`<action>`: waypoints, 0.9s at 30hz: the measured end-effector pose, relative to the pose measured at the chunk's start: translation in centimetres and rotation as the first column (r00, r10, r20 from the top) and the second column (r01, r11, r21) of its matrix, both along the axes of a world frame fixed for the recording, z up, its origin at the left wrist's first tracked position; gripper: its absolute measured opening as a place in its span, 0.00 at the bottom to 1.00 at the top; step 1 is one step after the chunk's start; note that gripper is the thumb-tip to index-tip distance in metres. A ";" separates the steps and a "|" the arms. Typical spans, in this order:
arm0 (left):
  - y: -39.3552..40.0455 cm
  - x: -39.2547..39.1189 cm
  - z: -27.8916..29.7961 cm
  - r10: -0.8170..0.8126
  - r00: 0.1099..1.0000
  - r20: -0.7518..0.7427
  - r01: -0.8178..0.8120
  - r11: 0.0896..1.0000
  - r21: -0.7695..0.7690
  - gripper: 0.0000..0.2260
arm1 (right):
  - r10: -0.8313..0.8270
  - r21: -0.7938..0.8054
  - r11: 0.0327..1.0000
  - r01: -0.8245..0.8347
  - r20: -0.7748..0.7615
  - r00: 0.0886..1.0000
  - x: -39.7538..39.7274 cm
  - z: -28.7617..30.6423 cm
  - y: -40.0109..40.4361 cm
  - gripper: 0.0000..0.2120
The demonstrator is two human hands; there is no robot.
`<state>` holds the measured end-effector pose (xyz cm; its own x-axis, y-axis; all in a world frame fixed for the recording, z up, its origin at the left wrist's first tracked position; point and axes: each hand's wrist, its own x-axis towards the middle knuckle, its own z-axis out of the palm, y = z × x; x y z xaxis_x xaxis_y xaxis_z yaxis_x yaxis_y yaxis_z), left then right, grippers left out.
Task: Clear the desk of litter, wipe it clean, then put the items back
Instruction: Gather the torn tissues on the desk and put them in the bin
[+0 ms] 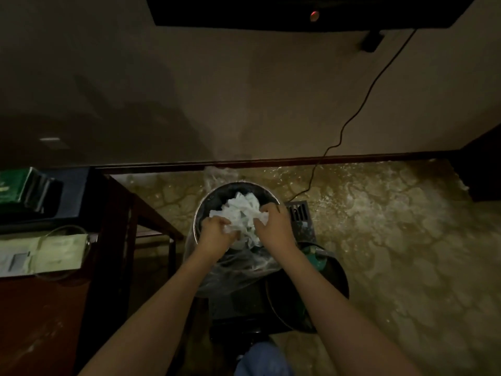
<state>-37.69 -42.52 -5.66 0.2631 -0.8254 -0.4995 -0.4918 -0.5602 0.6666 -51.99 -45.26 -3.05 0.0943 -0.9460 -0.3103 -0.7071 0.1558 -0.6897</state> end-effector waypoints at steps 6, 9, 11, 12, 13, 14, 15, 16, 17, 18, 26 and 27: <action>0.6 -0.5 -2.1 -0.467 0.875 0.128 0.405 0.851 0.335 0.31 | 0.041 0.050 0.998 -0.042 0.017 0.999 1.5 -2.6 -0.8 0.29; 0.9 -0.1 -2.0 -0.695 0.702 0.156 0.589 0.689 0.422 0.26 | 0.125 0.062 0.991 -0.121 -0.061 0.990 1.7 -3.2 -0.3 0.36; 1.0 0.3 -1.3 -0.669 0.705 0.237 0.591 0.738 0.326 0.22 | 0.152 0.017 0.988 -0.151 -0.148 0.977 1.7 -3.5 0.4 0.33; 1.0 0.6 -0.9 -0.603 0.745 0.285 0.561 0.798 0.221 0.18 | 0.172 0.026 0.985 -0.170 -0.181 0.968 1.7 -3.8 0.7 0.31; 1.0 1.1 -0.3 -0.525 0.793 0.310 0.517 0.848 0.113 0.16 | 0.218 0.073 0.976 -0.207 -0.213 0.952 1.7 -4.1 1.0 0.29; 1.0 1.6 0.1 -0.456 0.835 0.310 0.471 0.882 0.028 0.15 | 0.287 0.150 0.955 -0.257 -0.243 0.926 1.6 -4.4 1.3 0.27; 1.1 2.2 0.7 -0.410 0.862 0.299 0.434 0.901 -0.016 0.16 | 0.360 0.233 0.924 -0.303 -0.269 0.893 1.6 -4.4 1.6 0.27; 1.4 2.8 1.4 -0.384 0.878 0.286 0.410 0.911 -0.035 0.17 | 0.398 0.288 0.903 -0.320 -0.280 0.874 1.7 -4.4 2.0 0.28; 1.6 3.5 2.2 -0.364 0.889 0.279 0.393 0.918 -0.052 0.17 | 0.387 0.301 0.904 -0.303 -0.278 0.879 1.9 -4.0 2.2 0.29; 2.0 4.2 3.0 -0.344 0.896 0.279 0.375 0.925 -0.064 0.16 | 0.346 0.272 0.923 -0.273 -0.275 0.897 2.2 -3.4 2.4 0.30; 8.6 10.6 10.1 -0.183 0.910 0.371 0.244 0.962 -0.125 0.12 | 0.235 -0.139 0.952 -0.274 -0.247 0.940 9.9 6.0 5.1 0.28; 10.0 11.5 11.0 -0.164 0.911 0.378 0.230 0.964 -0.136 0.13 | 0.262 -0.173 0.936 -0.306 -0.236 0.936 11.2 7.2 6.1 0.26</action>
<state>-26.16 -32.54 5.31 0.2205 -0.9439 -0.2458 -0.8051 -0.3184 0.5004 -40.75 -39.11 4.12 0.3230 -0.9335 -0.1556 -0.8306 -0.2008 -0.5194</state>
